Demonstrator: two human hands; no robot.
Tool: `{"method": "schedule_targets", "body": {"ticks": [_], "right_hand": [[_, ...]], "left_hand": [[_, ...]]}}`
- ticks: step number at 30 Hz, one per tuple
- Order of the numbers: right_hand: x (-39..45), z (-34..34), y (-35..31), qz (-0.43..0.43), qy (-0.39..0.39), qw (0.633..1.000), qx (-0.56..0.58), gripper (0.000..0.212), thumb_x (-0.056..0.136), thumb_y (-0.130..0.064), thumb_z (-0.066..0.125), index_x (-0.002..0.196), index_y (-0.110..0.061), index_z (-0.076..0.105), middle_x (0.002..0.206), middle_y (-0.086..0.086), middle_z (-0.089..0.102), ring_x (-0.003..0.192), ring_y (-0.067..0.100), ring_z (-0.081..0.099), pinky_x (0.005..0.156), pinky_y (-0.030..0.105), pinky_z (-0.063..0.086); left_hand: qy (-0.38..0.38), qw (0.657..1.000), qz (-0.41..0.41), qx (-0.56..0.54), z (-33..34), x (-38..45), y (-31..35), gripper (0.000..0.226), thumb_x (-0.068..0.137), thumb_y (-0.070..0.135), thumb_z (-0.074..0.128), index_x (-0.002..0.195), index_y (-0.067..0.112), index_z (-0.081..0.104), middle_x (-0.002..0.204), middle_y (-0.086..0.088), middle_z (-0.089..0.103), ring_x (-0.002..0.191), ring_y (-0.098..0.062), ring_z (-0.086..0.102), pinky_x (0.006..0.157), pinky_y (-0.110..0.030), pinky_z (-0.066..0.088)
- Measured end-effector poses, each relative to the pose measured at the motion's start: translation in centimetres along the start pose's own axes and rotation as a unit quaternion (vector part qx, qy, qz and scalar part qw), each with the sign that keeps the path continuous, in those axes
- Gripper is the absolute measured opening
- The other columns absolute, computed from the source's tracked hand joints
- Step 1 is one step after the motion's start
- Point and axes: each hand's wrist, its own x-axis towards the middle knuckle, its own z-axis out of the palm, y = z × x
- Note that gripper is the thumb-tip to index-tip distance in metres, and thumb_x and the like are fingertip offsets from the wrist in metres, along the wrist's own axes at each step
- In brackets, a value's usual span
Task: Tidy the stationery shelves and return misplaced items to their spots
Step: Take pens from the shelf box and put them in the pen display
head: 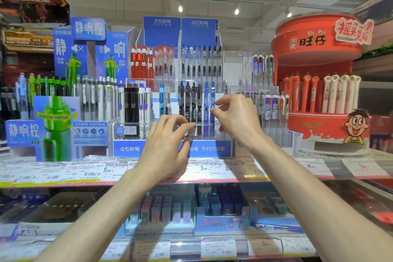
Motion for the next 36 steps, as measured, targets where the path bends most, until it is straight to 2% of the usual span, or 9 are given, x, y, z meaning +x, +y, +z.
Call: {"method": "schedule_targets", "body": {"ticks": [5, 10, 15, 20, 25, 28, 31, 34, 36], "right_hand": [[-1.7, -0.1, 0.1, 0.005, 0.009, 0.998, 0.055, 0.042, 0.092, -0.039, 0.067, 0.128, -0.017, 0.065, 0.103, -0.008, 0.075, 0.081, 0.013, 0.073, 0.09, 0.043, 0.058], [-5.0, -0.3, 0.7, -0.016, 0.009, 0.997, 0.071, 0.047, 0.093, -0.049, 0.06, 0.134, -0.027, 0.057, 0.12, -0.013, 0.067, 0.092, 0.002, 0.066, 0.095, 0.038, 0.054], [-9.6, 0.1, 2.6, -0.068, -0.026, 0.997, 0.005, 0.055, 0.095, -0.054, 0.054, 0.141, -0.024, 0.05, 0.141, -0.008, 0.054, 0.13, 0.008, 0.047, 0.11, 0.029, 0.037], [-14.9, 1.0, 5.1, -0.084, -0.041, 0.994, -0.064, 0.068, 0.095, -0.065, 0.039, 0.149, -0.024, 0.043, 0.161, -0.001, 0.032, 0.152, 0.016, 0.02, 0.123, 0.048, 0.015], [-21.0, 1.2, 7.5, -0.09, -0.029, 0.991, -0.097, 0.065, 0.098, -0.052, 0.048, 0.15, -0.015, 0.041, 0.165, 0.006, 0.022, 0.154, 0.021, 0.013, 0.122, 0.055, 0.015], [-24.0, 1.0, 9.2, -0.07, -0.002, 0.995, -0.065, 0.061, 0.096, -0.044, 0.056, 0.146, -0.011, 0.046, 0.163, 0.008, 0.025, 0.152, 0.024, 0.021, 0.121, 0.053, 0.02], [-26.8, 0.9, 12.1, 0.0, -0.012, 0.999, -0.041, 0.059, 0.095, -0.049, 0.053, 0.144, -0.016, 0.048, 0.161, 0.001, 0.032, 0.148, 0.018, 0.031, 0.121, 0.036, 0.023], [-28.5, 0.2, 16.1, 0.092, -0.015, 0.996, -0.011, 0.063, 0.092, -0.058, 0.048, 0.142, -0.019, 0.048, 0.149, 0.0, 0.044, 0.137, 0.018, 0.044, 0.112, 0.042, 0.039], [-28.8, -0.8, 18.8, 0.133, -0.009, 0.991, -0.004, 0.063, 0.091, -0.06, 0.048, 0.139, -0.02, 0.048, 0.138, -0.001, 0.048, 0.125, 0.018, 0.05, 0.103, 0.036, 0.045]], "left_hand": [[-0.001, 0.999, -0.011, -0.033, 0.0, -0.3, 0.1, 0.038, 0.095, 0.029, 0.055, 0.131, 0.022, 0.06, 0.125, 0.004, 0.055, 0.12, -0.017, 0.044, 0.102, -0.042, 0.04], [0.025, 0.992, -0.028, -0.12, -0.3, -1.7, 0.7, 0.038, 0.094, 0.029, 0.054, 0.13, 0.018, 0.061, 0.133, 0.004, 0.054, 0.128, -0.015, 0.044, 0.108, -0.037, 0.038], [0.044, 0.983, -0.058, -0.171, -0.3, -5.1, 1.6, 0.037, 0.093, 0.027, 0.058, 0.127, 0.016, 0.063, 0.128, 0.002, 0.056, 0.121, -0.017, 0.05, 0.103, -0.043, 0.042], [0.05, 0.976, -0.069, -0.202, 0.0, -9.8, 3.2, 0.036, 0.093, 0.024, 0.061, 0.128, 0.015, 0.064, 0.127, 0.0, 0.059, 0.121, -0.02, 0.054, 0.105, -0.036, 0.041], [0.069, 0.98, -0.05, -0.181, 1.2, -14.4, 5.0, 0.036, 0.091, 0.014, 0.063, 0.126, 0.005, 0.064, 0.137, -0.011, 0.057, 0.133, -0.03, 0.048, 0.111, -0.046, 0.036], [0.045, 0.971, -0.102, -0.214, 2.8, -17.4, 6.6, 0.037, 0.091, 0.014, 0.063, 0.128, 0.007, 0.063, 0.144, -0.011, 0.05, 0.134, -0.03, 0.045, 0.11, -0.043, 0.037], [0.002, 0.954, -0.188, -0.235, 4.9, -20.2, 8.4, 0.039, 0.091, 0.021, 0.061, 0.129, 0.013, 0.062, 0.143, -0.003, 0.049, 0.131, -0.024, 0.048, 0.11, -0.032, 0.036], [-0.022, 0.937, -0.254, -0.241, 6.6, -21.8, 10.4, 0.041, 0.091, 0.027, 0.059, 0.132, 0.019, 0.06, 0.137, 0.001, 0.051, 0.128, -0.017, 0.05, 0.107, -0.024, 0.036], [-0.042, 0.932, -0.278, -0.228, 7.6, -22.3, 12.1, 0.043, 0.092, 0.031, 0.057, 0.134, 0.022, 0.057, 0.135, 0.003, 0.05, 0.127, -0.014, 0.049, 0.105, -0.022, 0.035]]}}
